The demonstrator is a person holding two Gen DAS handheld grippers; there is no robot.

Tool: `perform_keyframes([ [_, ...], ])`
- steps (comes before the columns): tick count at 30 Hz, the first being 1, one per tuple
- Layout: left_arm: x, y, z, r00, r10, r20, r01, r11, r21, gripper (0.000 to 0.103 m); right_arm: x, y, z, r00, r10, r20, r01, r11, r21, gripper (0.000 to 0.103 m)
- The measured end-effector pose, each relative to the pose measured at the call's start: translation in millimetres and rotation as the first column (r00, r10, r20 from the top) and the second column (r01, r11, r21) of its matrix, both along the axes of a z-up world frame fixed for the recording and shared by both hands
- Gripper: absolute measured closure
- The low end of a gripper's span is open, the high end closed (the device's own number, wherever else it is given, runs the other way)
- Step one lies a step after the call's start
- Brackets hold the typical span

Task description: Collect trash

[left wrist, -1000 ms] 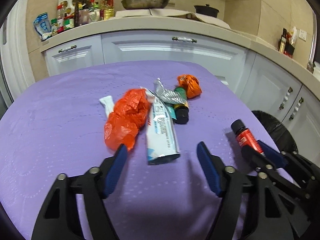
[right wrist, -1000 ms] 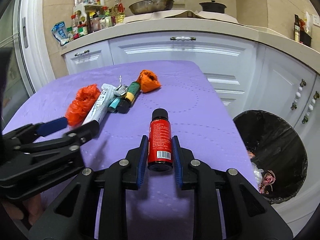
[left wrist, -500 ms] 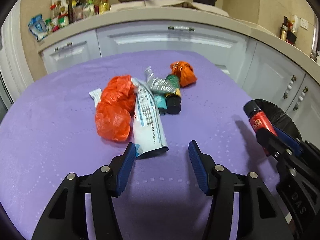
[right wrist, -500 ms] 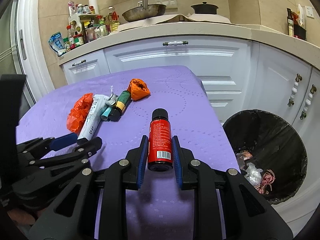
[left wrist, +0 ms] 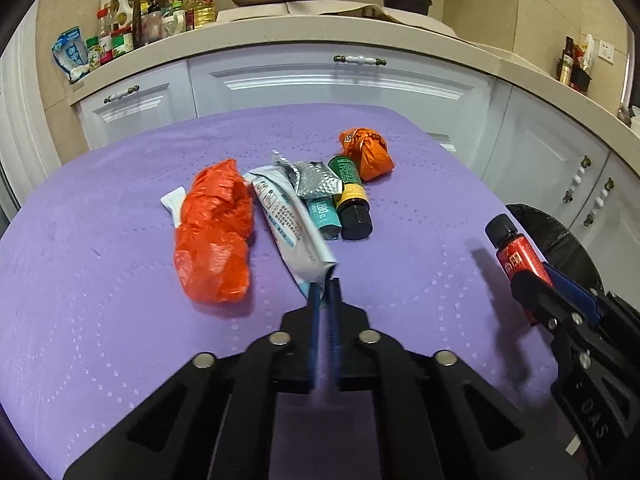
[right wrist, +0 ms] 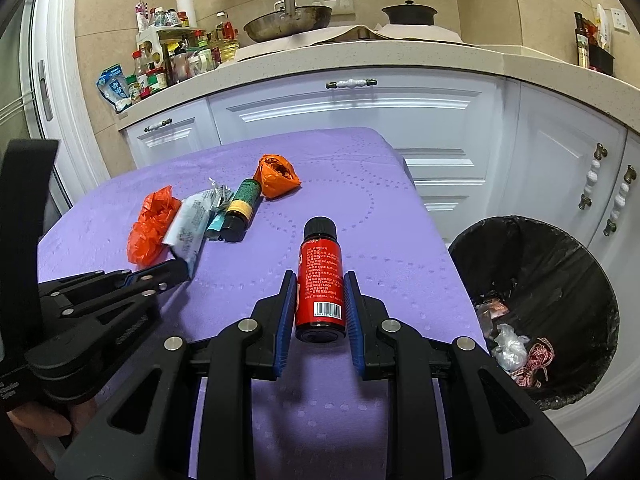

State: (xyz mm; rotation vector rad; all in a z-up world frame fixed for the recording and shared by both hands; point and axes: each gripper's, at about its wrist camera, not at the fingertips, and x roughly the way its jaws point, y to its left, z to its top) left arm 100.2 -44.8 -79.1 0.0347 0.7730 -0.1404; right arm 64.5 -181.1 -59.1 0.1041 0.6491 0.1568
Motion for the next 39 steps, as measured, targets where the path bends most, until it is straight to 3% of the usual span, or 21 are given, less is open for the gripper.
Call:
perform_keyframes([
  [9, -8.2, 16.6, -2.3, 1.0, 0.008, -0.026, -0.01, 0.999, -0.049, 0.102, -1.8, 0.5, -1.1, 1.0, 0.006, 0.003, -0.006, 1.0, 0.008, 0.08],
  [13, -14.4, 15.5, 5.2, 1.0, 0.003, 0.0, -0.003, 0.997, -0.075, 0.102, -1.8, 0.3, -1.2, 1.0, 0.005, 0.004, -0.005, 1.0, 0.009, 0.08],
  [17, -14.6, 3.6, 11.5, 0.999, -0.015, 0.043, 0.017, 0.999, -0.05, 0.087, -2.9, -0.8, 0.3, 1.0, 0.003, 0.009, -0.003, 1.0, 0.011, 0.08],
  [22, 0.8, -6.0, 11.8, 0.999, -0.003, 0.036, 0.005, 0.999, -0.042, 0.084, -3.2, -4.5, 3.0, 1.0, -0.003, 0.014, 0.003, 1.0, 0.016, 0.08],
  [27, 13.1, -9.0, 9.4, 0.999, 0.038, 0.024, -0.038, 0.999, -0.022, 0.061, -1.6, -11.4, 3.4, 1.0, -0.01, 0.013, 0.01, 1.0, 0.029, 0.08],
  [33, 15.6, -2.6, 6.3, 0.998, 0.065, -0.013, -0.065, 0.998, -0.025, 0.061, 0.5, -16.3, 1.0, 1.0, -0.012, 0.007, 0.012, 0.999, 0.042, 0.08],
  [35, 10.2, -1.4, 12.3, 0.998, 0.066, 0.013, -0.065, 0.997, -0.032, 0.06, 0.6, -17.7, 0.4, 1.0, -0.013, 0.006, 0.013, 0.999, 0.045, 0.08],
  [39, 8.9, -4.8, 15.9, 0.996, 0.062, 0.065, -0.063, 0.998, 0.01, 0.048, 3.0, -19.3, -0.8, 1.0, -0.012, 0.002, 0.012, 0.998, 0.056, 0.08],
])
